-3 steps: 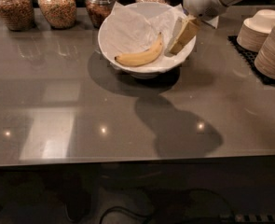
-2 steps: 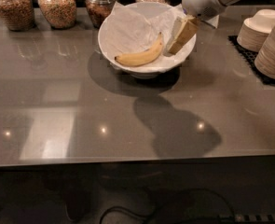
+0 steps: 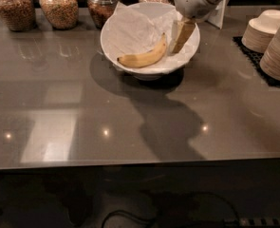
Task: Pick banana from white bowl
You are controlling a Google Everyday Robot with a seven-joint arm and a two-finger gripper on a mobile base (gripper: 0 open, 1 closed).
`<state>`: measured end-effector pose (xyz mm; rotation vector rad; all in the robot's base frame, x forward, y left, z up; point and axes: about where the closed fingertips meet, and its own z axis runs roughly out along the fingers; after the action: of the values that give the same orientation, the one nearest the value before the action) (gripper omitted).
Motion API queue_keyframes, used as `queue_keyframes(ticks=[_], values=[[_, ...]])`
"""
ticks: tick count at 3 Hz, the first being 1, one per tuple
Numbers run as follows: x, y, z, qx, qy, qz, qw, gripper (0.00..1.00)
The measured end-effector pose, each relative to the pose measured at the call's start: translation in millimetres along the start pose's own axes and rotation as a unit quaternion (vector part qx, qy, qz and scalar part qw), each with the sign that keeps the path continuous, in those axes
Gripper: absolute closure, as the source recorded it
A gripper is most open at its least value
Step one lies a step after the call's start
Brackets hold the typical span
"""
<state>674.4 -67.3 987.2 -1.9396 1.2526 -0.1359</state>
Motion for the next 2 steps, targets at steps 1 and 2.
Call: queue_keyframes(ticks=[1, 2], values=[[20.6, -10.5, 27.8, -0.011, 0.013, -0.040, 0.9991, 0.00], [39.3, -10.4, 49.3, -0.022, 0.020, -0.049, 0.9983, 0.18]])
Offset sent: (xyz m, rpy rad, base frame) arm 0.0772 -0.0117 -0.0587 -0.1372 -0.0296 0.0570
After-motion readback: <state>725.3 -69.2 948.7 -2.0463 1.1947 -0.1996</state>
